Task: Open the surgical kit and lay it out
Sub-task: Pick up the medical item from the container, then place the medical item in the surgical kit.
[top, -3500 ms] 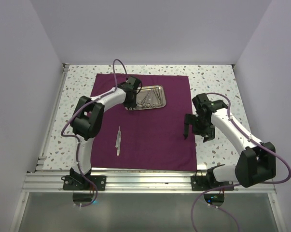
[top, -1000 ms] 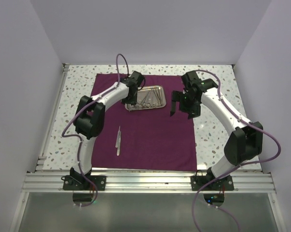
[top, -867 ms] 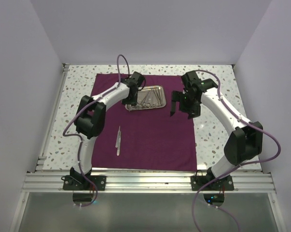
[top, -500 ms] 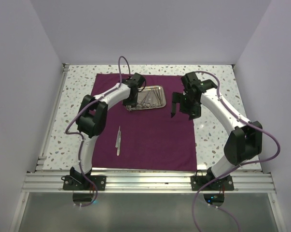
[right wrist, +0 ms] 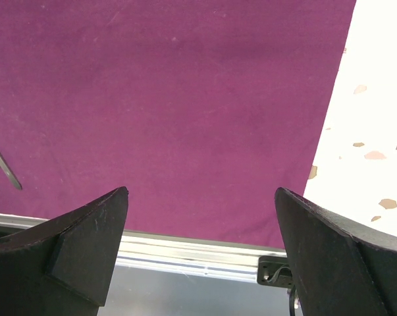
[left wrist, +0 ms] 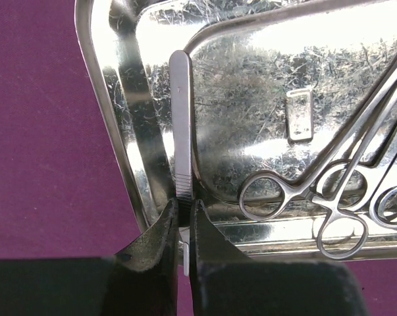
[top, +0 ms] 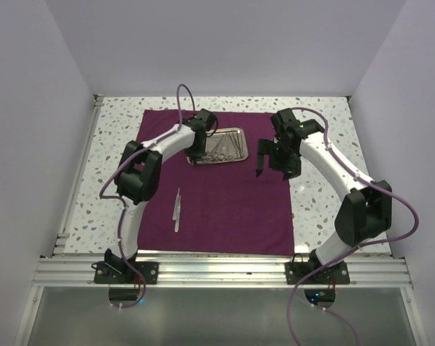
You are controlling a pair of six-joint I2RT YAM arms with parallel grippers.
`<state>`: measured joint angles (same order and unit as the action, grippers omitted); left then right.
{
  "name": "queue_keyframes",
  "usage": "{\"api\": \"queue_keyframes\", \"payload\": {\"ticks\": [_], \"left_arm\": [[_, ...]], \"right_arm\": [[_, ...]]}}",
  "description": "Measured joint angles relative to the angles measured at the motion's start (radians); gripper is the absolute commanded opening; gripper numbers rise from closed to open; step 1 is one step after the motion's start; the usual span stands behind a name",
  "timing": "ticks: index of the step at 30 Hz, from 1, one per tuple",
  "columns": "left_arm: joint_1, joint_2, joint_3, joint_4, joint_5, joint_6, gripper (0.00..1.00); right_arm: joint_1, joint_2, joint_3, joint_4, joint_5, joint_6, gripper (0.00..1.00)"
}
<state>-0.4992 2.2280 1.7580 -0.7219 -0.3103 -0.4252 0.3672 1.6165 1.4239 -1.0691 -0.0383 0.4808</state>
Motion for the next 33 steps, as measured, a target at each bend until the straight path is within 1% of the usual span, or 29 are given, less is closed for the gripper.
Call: {"api": "queue_keyframes", "payload": {"ticks": [9, 11, 13, 18, 22, 26, 29, 30, 31, 32, 33], "left_arm": [[0.006, -0.009, 0.002, -0.013, 0.012, 0.0, 0.0], [0.006, -0.037, -0.017, -0.026, 0.018, 0.0, 0.0], [0.006, -0.097, -0.062, -0.036, 0.026, -0.001, 0.0], [-0.009, -0.379, -0.268, -0.05, 0.036, -0.012, 0.0], [-0.054, -0.586, -0.443, -0.046, 0.049, -0.042, 0.0], [-0.095, -0.701, -0.609, -0.046, 0.072, -0.086, 0.0], [-0.101, -0.746, -0.716, -0.056, 0.084, -0.117, 0.0], [-0.104, -0.758, -0.747, -0.058, 0.089, -0.131, 0.02], [-0.104, -0.768, -0.773, -0.059, 0.092, -0.139, 0.1], [-0.104, -0.776, -0.796, -0.058, 0.095, -0.143, 0.31], [-0.105, -0.782, -0.814, -0.058, 0.098, -0.146, 0.41]], "right_arm": [[-0.002, 0.021, 0.003, 0.003, -0.006, 0.0, 0.97], [-0.002, 0.051, 0.021, 0.001, -0.011, 0.0, 0.96], [-0.002, 0.098, 0.056, 0.012, -0.031, 0.002, 0.96], [0.0, 0.236, 0.213, 0.055, -0.09, 0.023, 0.95], [0.007, 0.358, 0.373, 0.094, -0.124, 0.043, 0.94], [0.02, 0.5, 0.549, 0.133, -0.146, 0.073, 0.93], [0.029, 0.602, 0.666, 0.153, -0.151, 0.095, 0.91], [0.032, 0.633, 0.699, 0.164, -0.151, 0.104, 0.91], [0.035, 0.661, 0.725, 0.172, -0.151, 0.11, 0.91], [0.037, 0.687, 0.75, 0.176, -0.15, 0.117, 0.9], [0.039, 0.708, 0.768, 0.183, -0.148, 0.125, 0.89]]}}
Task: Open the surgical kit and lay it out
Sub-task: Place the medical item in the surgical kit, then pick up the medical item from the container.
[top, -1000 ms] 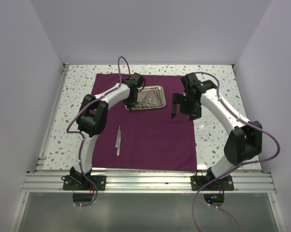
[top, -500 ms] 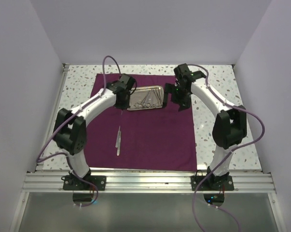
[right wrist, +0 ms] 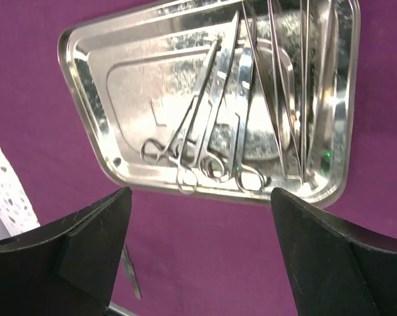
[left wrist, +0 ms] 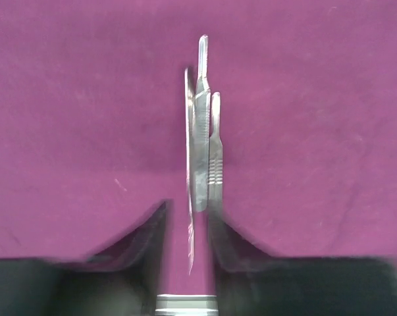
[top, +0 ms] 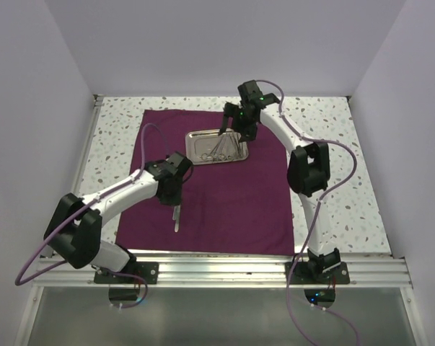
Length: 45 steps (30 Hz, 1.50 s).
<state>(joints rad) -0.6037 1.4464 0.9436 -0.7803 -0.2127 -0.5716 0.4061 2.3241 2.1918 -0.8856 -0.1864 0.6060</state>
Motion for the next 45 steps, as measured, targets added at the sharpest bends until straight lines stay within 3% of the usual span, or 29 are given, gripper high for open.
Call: {"api": "queue_keyframes", "payload": {"ticks": [1, 2, 5, 10, 24, 31, 45], "left_arm": [[-0.001, -0.003, -0.016, 0.0, 0.002, -0.011, 0.51], [-0.001, -0.004, -0.028, 0.002, 0.004, -0.019, 0.77], [-0.001, -0.006, -0.052, 0.0, 0.009, -0.043, 0.84], [-0.001, -0.024, -0.053, -0.005, 0.008, -0.049, 0.85], [-0.001, -0.023, -0.017, -0.021, -0.006, -0.035, 0.81], [-0.001, -0.004, -0.013, -0.021, -0.01, -0.027, 0.8], [-0.001, 0.025, -0.002, -0.021, -0.011, -0.026, 0.79]], "right_arm": [[0.002, 0.017, 0.014, 0.005, 0.004, 0.006, 0.88], [0.004, 0.033, 0.024, 0.01, 0.007, 0.014, 0.86], [0.009, 0.072, 0.054, 0.019, 0.02, 0.026, 0.82], [0.02, 0.111, 0.094, 0.014, 0.11, 0.023, 0.76], [0.026, 0.111, 0.073, -0.021, 0.325, -0.033, 0.39], [0.025, 0.112, 0.076, -0.036, 0.366, -0.043, 0.3], [0.003, 0.161, 0.088, -0.043, 0.38, -0.046, 0.27]]}}
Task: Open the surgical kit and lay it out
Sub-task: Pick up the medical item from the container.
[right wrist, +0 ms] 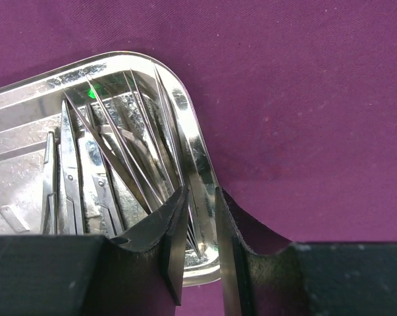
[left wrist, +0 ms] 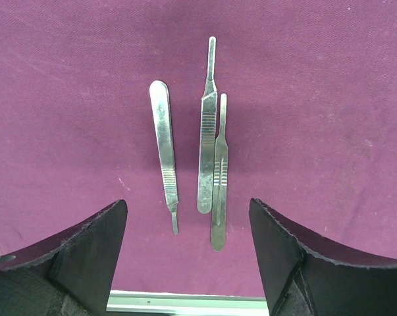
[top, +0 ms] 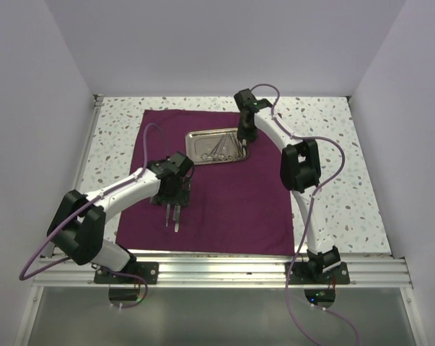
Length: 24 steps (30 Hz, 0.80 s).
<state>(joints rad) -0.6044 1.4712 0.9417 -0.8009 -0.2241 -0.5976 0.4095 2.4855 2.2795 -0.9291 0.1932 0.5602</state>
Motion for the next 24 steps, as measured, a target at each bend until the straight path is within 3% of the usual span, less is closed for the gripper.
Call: {"api": "queue_keyframes", "payload": {"ticks": [16, 24], "left_arm": [[0.0, 0.029, 0.014, 0.001, -0.001, 0.016, 0.78], [0.0, 0.039, 0.022, 0.005, -0.006, 0.018, 0.76]], "right_arm": [[0.003, 0.02, 0.013, 0.0, 0.002, 0.0, 0.27], [0.025, 0.083, 0.132, -0.081, 0.069, -0.029, 0.28]]}}
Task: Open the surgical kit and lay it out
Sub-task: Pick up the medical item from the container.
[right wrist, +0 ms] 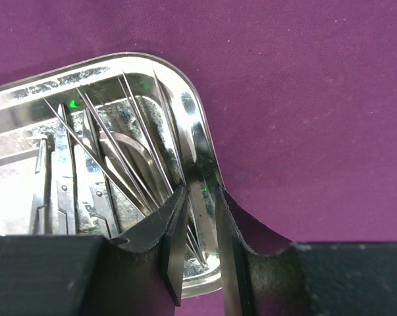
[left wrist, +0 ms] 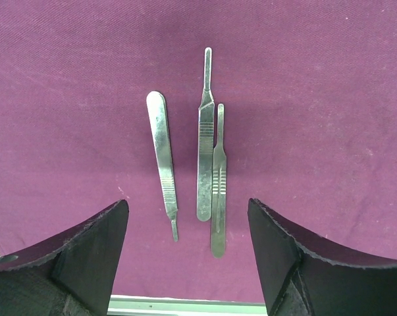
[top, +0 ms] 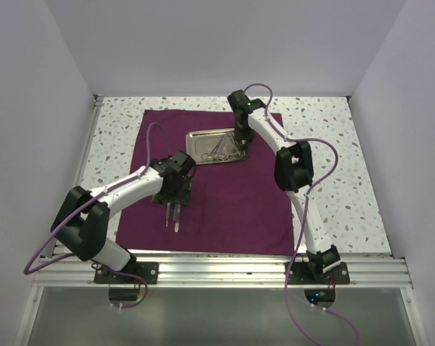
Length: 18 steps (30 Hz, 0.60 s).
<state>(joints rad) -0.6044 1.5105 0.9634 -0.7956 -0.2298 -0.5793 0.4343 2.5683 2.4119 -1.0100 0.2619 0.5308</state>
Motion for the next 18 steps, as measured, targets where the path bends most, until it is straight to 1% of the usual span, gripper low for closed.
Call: {"api": "queue_keyframes", "payload": {"ticks": [4, 9, 18], "left_arm": [[0.0, 0.011, 0.0, 0.005, 0.0, 0.0, 0.76], [0.0, 0.018, 0.0, 0.01, 0.0, 0.001, 0.75], [0.0, 0.021, 0.009, 0.01, -0.002, 0.016, 0.75]], "right_arm": [[0.025, 0.011, 0.015, -0.021, 0.049, -0.025, 0.27], [0.049, 0.008, -0.006, -0.01, 0.092, -0.045, 0.25], [0.052, -0.01, -0.046, 0.021, 0.088, -0.046, 0.27]]}}
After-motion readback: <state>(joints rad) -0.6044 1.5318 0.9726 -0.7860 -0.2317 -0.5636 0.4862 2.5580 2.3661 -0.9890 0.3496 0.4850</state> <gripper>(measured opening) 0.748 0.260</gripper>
